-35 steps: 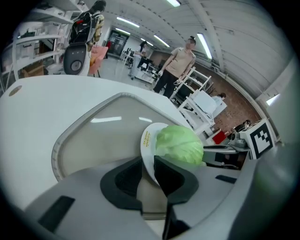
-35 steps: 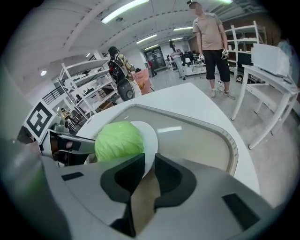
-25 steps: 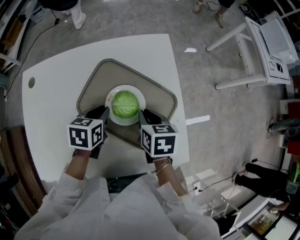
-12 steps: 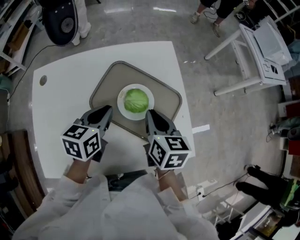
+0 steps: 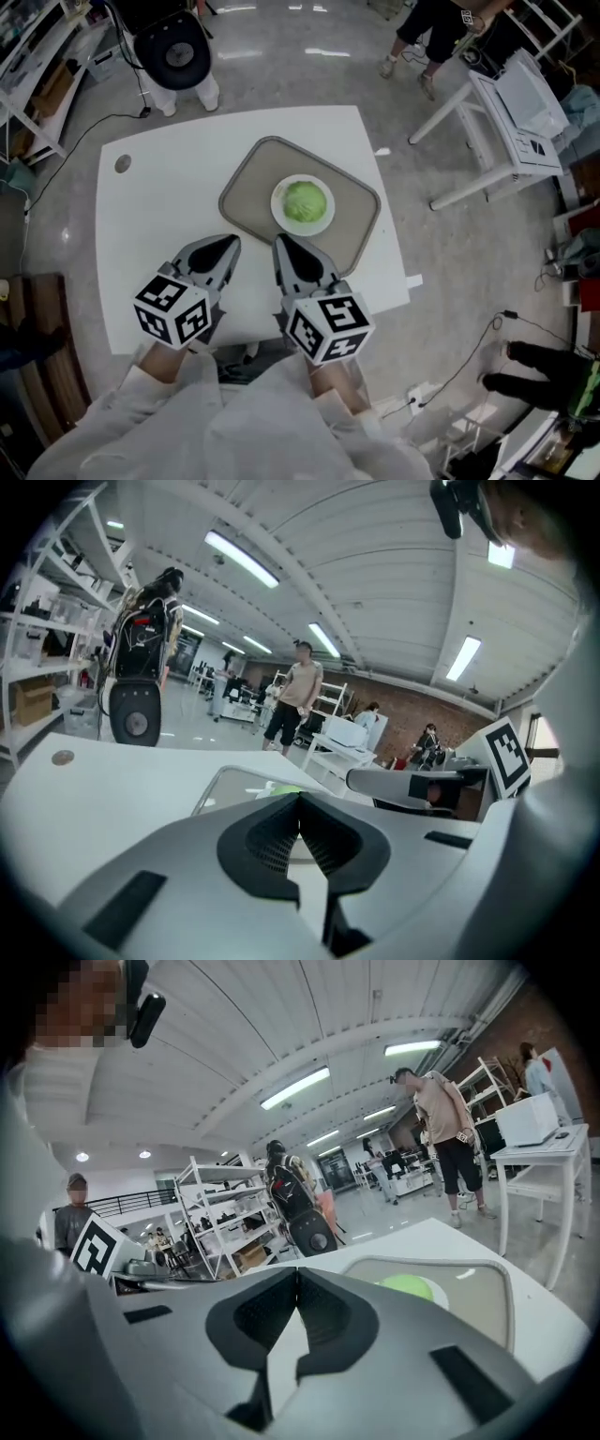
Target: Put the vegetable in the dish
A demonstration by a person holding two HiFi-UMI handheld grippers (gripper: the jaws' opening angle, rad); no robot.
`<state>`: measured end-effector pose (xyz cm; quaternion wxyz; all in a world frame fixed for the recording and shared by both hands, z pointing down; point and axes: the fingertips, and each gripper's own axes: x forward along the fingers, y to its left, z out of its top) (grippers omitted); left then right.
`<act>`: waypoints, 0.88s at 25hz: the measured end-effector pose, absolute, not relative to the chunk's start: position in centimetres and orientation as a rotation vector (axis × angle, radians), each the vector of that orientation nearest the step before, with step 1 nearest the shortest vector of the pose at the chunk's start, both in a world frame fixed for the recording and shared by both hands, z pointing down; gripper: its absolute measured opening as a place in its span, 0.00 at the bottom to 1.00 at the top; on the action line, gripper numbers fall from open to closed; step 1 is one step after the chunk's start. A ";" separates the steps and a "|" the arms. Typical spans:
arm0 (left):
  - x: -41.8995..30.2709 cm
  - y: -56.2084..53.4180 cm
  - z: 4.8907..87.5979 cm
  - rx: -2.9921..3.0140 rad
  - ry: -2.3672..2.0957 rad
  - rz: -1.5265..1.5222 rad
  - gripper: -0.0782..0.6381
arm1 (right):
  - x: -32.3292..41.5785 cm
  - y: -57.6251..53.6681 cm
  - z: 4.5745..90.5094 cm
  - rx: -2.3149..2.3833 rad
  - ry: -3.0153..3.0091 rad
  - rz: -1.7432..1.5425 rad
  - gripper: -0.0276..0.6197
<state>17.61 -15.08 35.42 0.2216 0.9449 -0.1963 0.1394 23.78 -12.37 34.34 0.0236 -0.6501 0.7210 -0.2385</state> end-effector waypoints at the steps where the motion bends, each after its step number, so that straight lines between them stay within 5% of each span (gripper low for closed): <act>1: 16.8 -14.8 35.1 2.633 -0.540 0.395 0.12 | 22.7 -12.3 34.0 -2.005 2.243 -0.723 0.06; 12: 7.5 -11.5 32.4 2.674 -0.441 0.332 0.12 | 10.5 -11.1 31.6 -1.997 2.298 -0.602 0.06; 22: 4.9 -8.2 31.8 2.684 -0.465 0.293 0.12 | 6.5 -7.3 32.1 -2.014 2.359 -0.608 0.06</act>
